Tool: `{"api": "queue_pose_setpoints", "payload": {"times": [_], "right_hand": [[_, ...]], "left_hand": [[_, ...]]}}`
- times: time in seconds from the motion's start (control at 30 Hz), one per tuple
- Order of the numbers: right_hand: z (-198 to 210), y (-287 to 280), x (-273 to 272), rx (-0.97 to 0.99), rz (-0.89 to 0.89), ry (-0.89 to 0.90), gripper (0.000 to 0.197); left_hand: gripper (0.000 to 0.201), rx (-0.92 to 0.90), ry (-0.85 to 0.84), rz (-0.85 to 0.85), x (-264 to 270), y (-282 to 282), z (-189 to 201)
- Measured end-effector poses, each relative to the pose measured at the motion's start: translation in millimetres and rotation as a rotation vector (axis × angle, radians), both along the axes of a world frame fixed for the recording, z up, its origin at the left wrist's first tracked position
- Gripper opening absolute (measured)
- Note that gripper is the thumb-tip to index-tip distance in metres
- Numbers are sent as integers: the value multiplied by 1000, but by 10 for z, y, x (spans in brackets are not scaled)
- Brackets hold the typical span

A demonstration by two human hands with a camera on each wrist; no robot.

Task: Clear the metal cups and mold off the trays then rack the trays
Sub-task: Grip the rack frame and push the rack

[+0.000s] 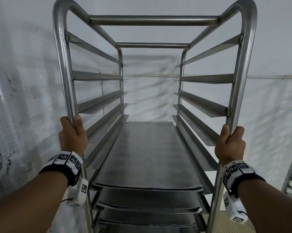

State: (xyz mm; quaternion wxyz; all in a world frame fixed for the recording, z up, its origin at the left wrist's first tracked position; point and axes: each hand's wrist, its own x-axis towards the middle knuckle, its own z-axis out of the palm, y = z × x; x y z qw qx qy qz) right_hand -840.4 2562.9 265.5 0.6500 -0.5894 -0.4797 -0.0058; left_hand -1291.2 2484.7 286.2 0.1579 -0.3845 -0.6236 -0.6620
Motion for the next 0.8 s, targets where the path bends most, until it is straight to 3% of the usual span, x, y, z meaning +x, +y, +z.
{"api": "queue_pose_setpoints", "payload": {"times": [0.8], "right_hand": [[6, 342, -50, 48, 26, 3, 50]], "left_hand": [[48, -24, -21, 5, -79, 351, -7]]}}
